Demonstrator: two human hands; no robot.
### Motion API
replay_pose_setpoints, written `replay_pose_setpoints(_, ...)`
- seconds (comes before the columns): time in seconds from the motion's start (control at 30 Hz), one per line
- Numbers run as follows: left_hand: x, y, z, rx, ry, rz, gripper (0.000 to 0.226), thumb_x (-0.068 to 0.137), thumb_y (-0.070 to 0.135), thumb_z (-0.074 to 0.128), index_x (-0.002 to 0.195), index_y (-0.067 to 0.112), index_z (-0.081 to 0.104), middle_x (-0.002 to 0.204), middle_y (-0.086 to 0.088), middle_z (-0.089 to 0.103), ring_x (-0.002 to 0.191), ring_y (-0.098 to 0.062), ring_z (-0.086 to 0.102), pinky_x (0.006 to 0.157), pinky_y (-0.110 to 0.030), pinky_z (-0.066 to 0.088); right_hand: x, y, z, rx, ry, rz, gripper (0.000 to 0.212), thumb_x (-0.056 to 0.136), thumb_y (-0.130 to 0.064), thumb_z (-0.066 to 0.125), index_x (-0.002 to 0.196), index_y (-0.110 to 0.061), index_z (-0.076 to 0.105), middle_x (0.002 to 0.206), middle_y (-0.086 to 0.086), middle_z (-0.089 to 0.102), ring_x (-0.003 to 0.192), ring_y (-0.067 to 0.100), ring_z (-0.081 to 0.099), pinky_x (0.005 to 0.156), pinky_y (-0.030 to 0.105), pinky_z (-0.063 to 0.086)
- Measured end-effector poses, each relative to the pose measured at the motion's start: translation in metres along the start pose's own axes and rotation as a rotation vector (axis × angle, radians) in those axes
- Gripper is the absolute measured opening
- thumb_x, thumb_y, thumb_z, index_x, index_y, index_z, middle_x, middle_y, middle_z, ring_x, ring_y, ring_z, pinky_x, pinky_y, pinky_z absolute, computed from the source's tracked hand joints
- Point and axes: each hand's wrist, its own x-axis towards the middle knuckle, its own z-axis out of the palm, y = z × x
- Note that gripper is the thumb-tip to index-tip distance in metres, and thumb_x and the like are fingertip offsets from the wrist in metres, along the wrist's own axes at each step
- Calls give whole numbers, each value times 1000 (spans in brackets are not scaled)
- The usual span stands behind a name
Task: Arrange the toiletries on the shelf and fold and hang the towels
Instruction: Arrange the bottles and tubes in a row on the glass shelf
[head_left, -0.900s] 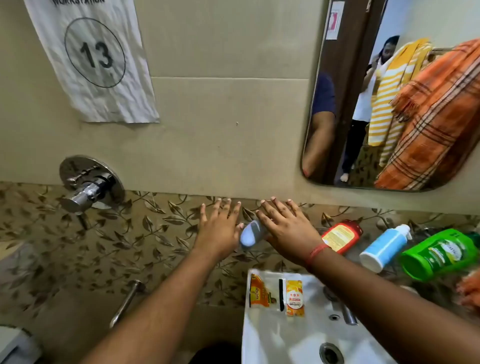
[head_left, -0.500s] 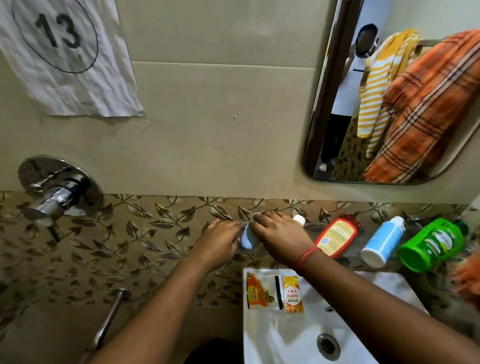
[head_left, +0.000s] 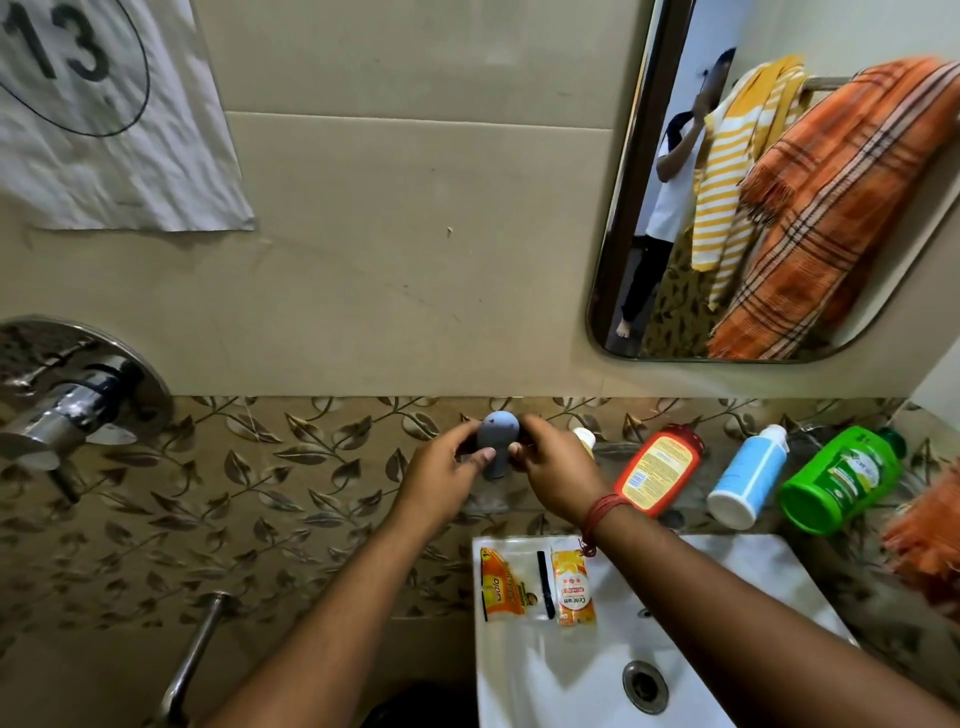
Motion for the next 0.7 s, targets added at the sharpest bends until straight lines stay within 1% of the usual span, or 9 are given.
replay_pose_setpoints(0.07, 2, -1, -2, -9, -32, -27, 46, 97, 15, 63, 142, 21, 53, 134, 1, 64, 124, -14, 58, 95, -25, 49, 1, -1, -1, 4, -14, 16, 29, 98, -12, 56, 127, -18, 57, 119, 7, 68, 107, 19, 64, 92, 37, 55)
replay_pose_setpoints(0.2, 2, -2, -3, 18, -75, -58, 45, 96, 16, 65, 140, 21, 56, 131, 3, 66, 119, -11, 60, 85, -17, 46, 5, -1, -2, -14, -46, 14, 36, 96, -13, 61, 131, -17, 55, 123, 7, 67, 112, 20, 62, 96, 37, 52)
replay_pose_setpoints(0.3, 3, -1, -3, 37, -84, -63, 42, 97, 16, 63, 139, 22, 56, 131, 3, 66, 112, -6, 57, 80, -14, 43, 6, -1, -3, -29, -58, 7, 38, 95, -14, 63, 132, -17, 55, 125, 7, 66, 114, 20, 61, 98, 34, 50)
replay_pose_setpoints(0.53, 3, -3, -4, 53, -104, -69, 43, 98, 15, 62, 140, 22, 55, 134, 2, 65, 115, -5, 57, 81, -13, 43, 5, 1, -5, -56, -72, -37, 38, 94, -15, 64, 130, -16, 56, 125, 6, 66, 114, 20, 60, 98, 33, 50)
replay_pose_setpoints(0.7, 4, -5, -1, 44, -100, -85, 44, 98, 16, 62, 141, 23, 54, 136, 3, 63, 124, -11, 57, 91, -22, 46, 4, 1, -5, -59, -80, -52, 39, 95, -16, 63, 133, -16, 55, 128, 6, 65, 117, 20, 59, 100, 33, 49)
